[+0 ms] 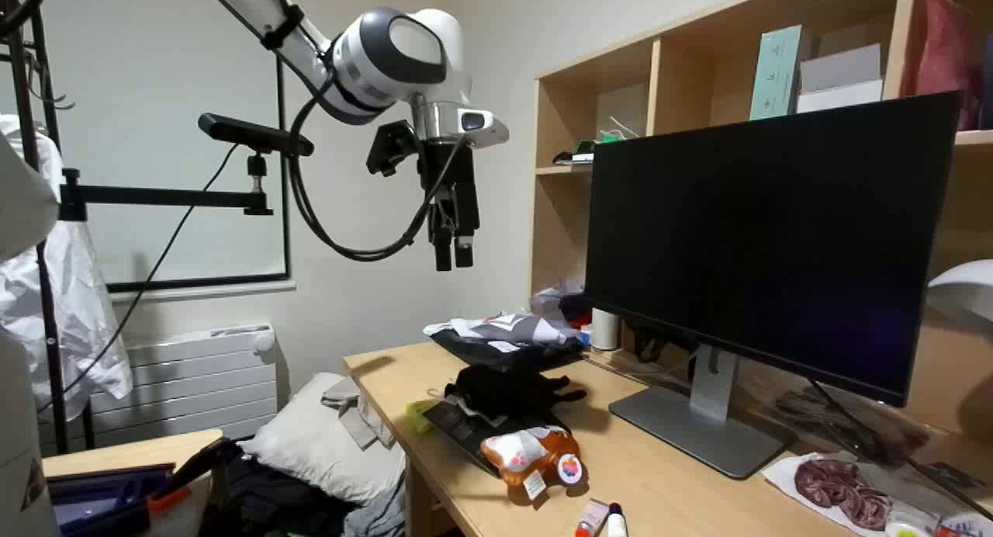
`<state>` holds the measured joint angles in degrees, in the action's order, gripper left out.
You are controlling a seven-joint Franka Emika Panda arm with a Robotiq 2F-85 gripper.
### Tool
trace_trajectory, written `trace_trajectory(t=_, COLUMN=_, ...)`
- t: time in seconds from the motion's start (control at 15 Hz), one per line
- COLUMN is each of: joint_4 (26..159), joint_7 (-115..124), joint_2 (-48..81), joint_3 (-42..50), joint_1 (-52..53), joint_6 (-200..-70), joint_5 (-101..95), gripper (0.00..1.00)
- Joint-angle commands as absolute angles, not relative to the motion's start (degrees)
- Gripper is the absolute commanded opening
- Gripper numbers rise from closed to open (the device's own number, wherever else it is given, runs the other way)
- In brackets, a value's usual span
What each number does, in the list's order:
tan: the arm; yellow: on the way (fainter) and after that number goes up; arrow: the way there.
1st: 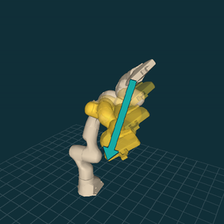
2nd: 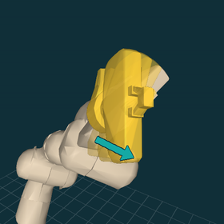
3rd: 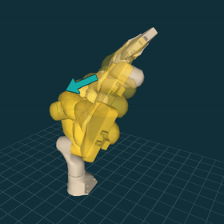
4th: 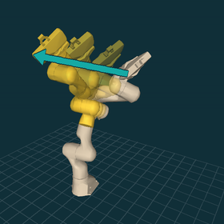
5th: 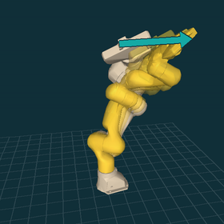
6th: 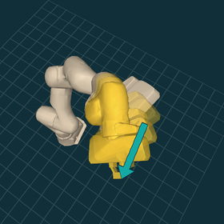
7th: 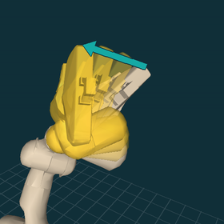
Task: Pick the pair of gloves on the desk and put them in the drawer
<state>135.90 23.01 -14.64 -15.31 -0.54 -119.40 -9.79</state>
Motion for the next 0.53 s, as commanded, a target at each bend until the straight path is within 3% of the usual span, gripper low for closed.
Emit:
trace_trajectory(t=0.0, joint_4=135.81, joint_7=23.37, joint_2=-14.51, joint_3=-13.59, joint_1=1.27, joint_6=-119.22, joint_5=-10.27, gripper=1.00)
trace_trajectory(t=0.47, joint_4=135.38, joint_7=26.30, joint_2=-4.60, joint_3=-13.82, joint_1=2.41, joint_6=-127.38, joint_5=-12.30, gripper=1.00)
